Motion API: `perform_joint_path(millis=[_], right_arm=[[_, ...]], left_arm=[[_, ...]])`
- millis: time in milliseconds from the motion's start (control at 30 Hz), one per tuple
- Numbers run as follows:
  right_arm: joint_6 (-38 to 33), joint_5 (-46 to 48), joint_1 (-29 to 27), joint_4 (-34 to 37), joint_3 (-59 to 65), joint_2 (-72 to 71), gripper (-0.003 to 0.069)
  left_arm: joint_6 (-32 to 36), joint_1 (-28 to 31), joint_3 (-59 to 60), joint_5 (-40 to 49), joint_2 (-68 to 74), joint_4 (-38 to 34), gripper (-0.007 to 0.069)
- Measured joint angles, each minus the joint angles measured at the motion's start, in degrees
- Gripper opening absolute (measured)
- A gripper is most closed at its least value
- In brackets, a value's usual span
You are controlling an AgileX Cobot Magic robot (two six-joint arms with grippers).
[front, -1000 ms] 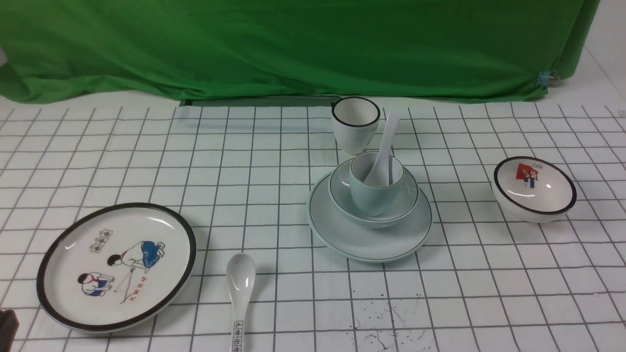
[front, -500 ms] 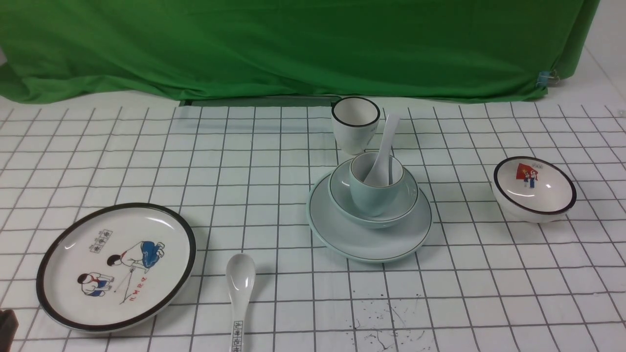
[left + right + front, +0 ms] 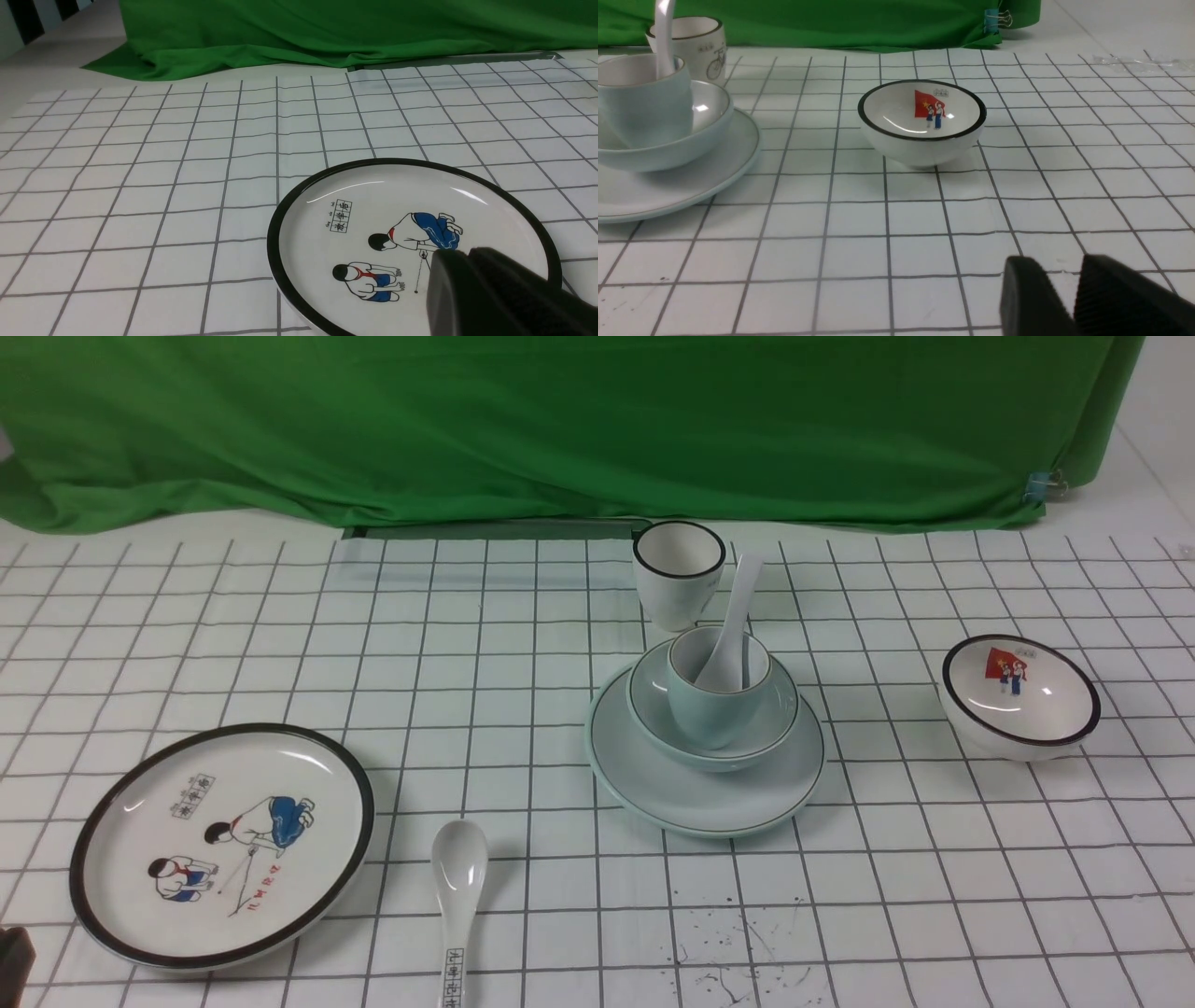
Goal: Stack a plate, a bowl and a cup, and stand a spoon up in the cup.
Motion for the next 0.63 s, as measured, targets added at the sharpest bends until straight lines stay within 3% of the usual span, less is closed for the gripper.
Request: perform_joint_path(millis=[633], right_arm=[[0.0, 0.0, 0.0, 0.0, 0.0, 0.0, 0.0242]], left_arm=[[0.0, 0.0, 0.0, 0.0, 0.0, 0.0, -0.0029]])
